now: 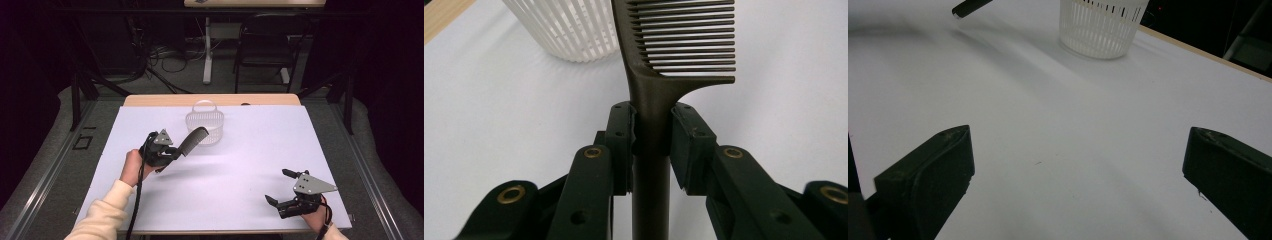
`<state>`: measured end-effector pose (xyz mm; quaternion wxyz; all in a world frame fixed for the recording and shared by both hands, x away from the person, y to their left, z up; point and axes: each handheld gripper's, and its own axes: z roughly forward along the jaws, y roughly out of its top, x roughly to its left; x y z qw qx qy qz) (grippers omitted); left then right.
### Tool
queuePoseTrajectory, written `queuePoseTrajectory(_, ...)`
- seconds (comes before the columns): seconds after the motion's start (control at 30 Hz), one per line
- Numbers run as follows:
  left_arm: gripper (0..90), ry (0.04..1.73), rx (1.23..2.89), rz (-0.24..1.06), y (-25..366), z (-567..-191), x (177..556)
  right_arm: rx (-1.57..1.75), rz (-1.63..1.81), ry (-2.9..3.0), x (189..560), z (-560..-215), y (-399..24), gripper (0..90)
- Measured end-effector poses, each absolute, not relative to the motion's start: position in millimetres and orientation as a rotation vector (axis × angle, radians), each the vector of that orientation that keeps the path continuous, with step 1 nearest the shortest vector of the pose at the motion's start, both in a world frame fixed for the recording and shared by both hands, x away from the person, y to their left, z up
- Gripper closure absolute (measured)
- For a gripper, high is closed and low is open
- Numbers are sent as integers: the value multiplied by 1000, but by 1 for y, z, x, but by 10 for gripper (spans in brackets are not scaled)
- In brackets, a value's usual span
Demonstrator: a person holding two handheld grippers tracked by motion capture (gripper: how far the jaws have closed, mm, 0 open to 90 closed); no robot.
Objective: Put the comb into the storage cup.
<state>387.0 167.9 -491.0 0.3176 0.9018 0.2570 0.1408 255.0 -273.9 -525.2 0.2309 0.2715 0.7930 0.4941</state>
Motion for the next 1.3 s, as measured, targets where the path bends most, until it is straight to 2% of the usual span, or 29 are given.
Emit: queuePoseTrajectory(1.3, 718, 754, 2157, 424, 183, -489, 386, 755, 1358, 2177, 255, -525, -274, 0)
